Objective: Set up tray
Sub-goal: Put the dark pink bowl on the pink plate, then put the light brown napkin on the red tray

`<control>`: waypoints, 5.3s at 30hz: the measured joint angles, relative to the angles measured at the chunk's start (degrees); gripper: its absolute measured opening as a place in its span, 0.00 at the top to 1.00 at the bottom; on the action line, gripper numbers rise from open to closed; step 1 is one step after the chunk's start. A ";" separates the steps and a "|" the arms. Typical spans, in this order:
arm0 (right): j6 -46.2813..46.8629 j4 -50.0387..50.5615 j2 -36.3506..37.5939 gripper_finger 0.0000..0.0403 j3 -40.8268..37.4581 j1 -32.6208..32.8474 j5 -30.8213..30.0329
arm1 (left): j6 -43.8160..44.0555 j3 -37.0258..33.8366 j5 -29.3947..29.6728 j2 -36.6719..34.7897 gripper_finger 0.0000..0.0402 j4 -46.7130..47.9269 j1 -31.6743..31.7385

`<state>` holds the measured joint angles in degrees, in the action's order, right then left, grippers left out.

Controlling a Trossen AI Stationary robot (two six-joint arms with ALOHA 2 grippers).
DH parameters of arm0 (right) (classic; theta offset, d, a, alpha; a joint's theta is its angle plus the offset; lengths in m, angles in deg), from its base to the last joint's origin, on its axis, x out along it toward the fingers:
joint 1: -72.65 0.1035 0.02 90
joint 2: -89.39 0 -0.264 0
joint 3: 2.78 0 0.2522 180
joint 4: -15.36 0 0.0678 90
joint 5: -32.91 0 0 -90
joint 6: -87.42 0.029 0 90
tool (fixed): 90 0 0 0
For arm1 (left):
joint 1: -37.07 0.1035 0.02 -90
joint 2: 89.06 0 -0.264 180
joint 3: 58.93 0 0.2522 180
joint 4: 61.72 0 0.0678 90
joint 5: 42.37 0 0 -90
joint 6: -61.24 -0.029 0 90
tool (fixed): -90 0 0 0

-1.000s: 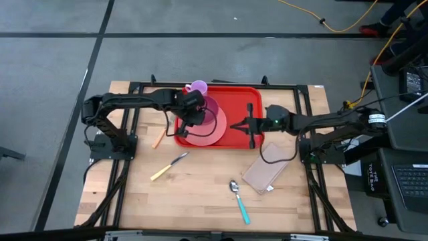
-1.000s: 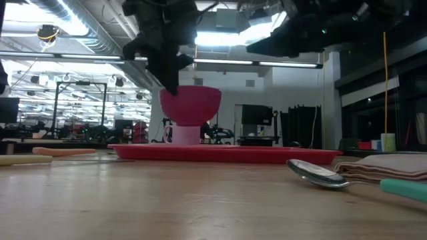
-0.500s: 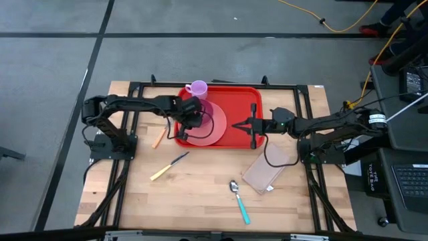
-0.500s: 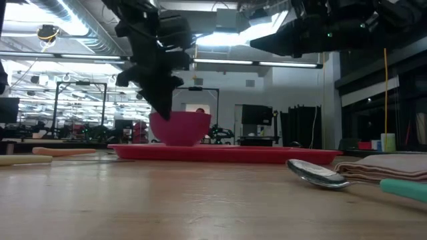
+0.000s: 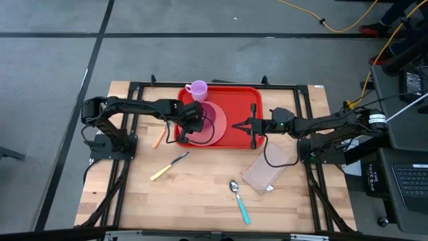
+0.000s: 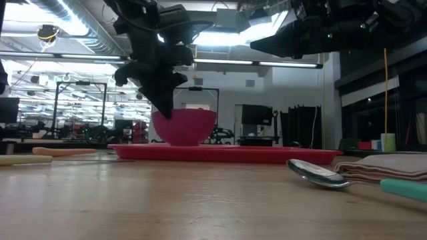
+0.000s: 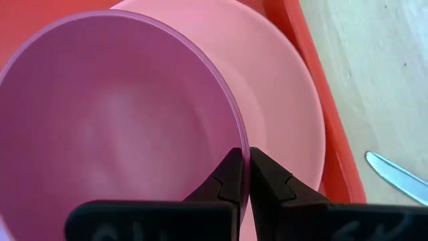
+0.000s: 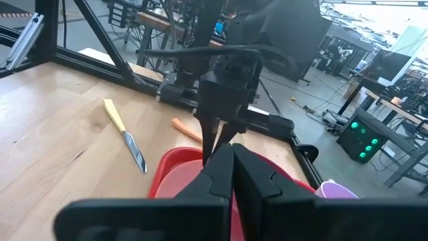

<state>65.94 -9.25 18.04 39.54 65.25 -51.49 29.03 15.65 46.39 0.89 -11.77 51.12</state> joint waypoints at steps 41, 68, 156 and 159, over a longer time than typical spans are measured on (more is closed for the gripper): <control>0.00 0.09 -0.02 0.97 0.00 0.04 -0.02 | 1.52 -1.38 4.11 0.00 0.86 -1.63 -0.69; 0.11 1.20 -0.07 0.97 0.00 0.04 -0.02 | 5.62 10.12 9.40 -2.73 0.82 14.81 -4.12; 82.50 103.90 -31.39 0.95 45.59 57.22 -21.96 | 16.04 -39.01 -2.80 -50.21 0.98 -45.30 -1.19; 82.46 102.72 -31.39 0.95 45.16 57.20 -21.12 | 16.25 -39.01 -2.80 -50.21 0.99 -45.24 -1.19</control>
<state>148.41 93.48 -13.35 84.69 122.45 -72.60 45.28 -23.36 43.59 -49.31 -57.02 49.93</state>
